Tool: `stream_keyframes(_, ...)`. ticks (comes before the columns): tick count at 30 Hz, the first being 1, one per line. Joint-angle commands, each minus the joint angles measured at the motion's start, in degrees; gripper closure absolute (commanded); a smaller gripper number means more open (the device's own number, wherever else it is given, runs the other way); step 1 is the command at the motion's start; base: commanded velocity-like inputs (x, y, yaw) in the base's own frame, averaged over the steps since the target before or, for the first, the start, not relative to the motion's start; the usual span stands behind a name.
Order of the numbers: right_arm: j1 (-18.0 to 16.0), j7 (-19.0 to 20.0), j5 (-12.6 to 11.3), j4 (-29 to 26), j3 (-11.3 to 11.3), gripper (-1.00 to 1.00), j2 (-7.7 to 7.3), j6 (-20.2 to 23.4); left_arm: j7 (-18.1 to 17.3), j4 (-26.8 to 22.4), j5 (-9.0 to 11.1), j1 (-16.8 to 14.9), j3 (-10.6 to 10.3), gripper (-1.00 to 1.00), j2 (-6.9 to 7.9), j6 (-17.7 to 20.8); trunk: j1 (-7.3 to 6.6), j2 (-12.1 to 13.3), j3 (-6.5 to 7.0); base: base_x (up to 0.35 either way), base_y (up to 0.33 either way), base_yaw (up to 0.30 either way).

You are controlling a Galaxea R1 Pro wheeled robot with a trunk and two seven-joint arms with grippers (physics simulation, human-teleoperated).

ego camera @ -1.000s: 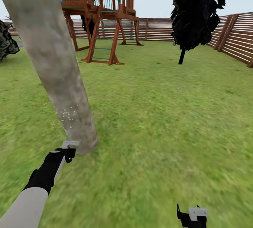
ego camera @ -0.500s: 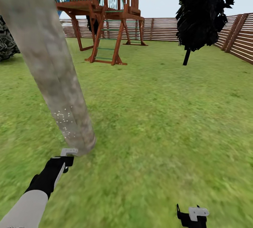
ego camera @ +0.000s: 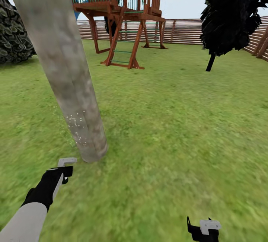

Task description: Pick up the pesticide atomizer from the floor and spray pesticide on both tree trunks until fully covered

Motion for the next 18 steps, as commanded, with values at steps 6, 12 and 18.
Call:
stream_keyframes(6,0.00,0.00,0.00,0.00,0.00,-1.00,-0.09,0.00,0.07,1.34,-0.13,0.08,-0.04,1.00,-0.31,-0.18,0.00,0.00,0.00,0.307,-0.035,0.024)
stream_keyframes(12,0.00,0.00,0.02,0.00,0.00,-1.00,-0.09,0.00,1.55,2.53,0.22,0.08,-0.32,1.00,-1.00,-0.28,0.00,0.00,0.00,0.064,-0.250,0.000)
stream_keyframes(18,0.00,0.00,0.02,0.00,0.00,-1.00,-0.09,0.00,1.75,2.58,0.03,0.08,-0.37,1.00,-1.42,-0.29,0.00,0.00,0.00,0.000,-0.274,0.000)
